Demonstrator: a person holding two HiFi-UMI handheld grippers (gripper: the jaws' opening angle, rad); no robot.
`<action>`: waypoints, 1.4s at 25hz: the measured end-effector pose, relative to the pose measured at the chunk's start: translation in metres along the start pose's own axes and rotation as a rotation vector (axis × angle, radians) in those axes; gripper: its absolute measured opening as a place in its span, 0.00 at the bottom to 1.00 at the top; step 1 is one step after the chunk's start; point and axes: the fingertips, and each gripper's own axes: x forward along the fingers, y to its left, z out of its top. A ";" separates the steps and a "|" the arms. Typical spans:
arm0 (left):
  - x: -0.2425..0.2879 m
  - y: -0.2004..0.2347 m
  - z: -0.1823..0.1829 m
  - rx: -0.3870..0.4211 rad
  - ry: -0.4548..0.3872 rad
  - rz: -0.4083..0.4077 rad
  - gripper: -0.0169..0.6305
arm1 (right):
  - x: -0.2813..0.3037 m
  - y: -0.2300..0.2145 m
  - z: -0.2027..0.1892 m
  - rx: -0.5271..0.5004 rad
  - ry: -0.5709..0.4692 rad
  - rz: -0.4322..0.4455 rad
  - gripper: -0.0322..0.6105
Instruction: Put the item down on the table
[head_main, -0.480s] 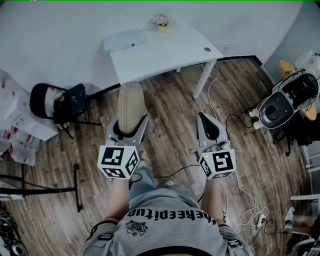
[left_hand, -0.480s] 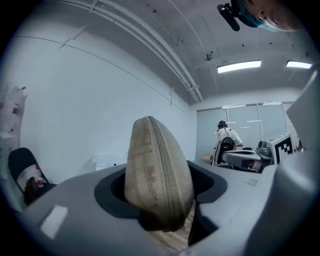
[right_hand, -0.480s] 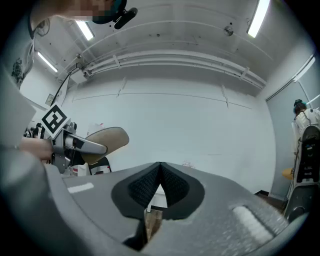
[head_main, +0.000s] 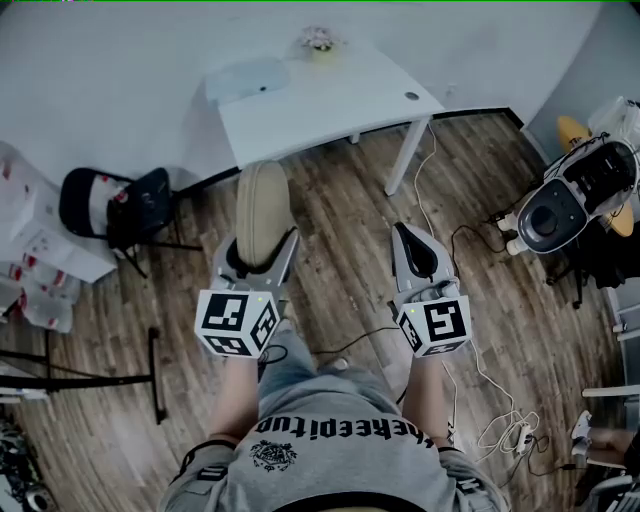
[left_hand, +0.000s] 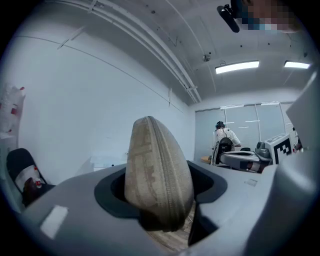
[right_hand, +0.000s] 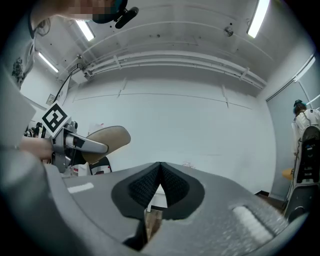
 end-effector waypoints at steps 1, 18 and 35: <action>0.001 -0.001 0.000 -0.001 0.001 -0.001 0.49 | 0.000 0.000 -0.001 0.000 0.003 0.001 0.04; 0.079 0.041 0.001 0.001 0.006 -0.056 0.49 | 0.074 -0.031 -0.011 0.040 -0.015 -0.045 0.05; 0.180 0.127 0.013 0.001 0.019 -0.112 0.49 | 0.200 -0.055 -0.016 0.057 -0.017 -0.098 0.05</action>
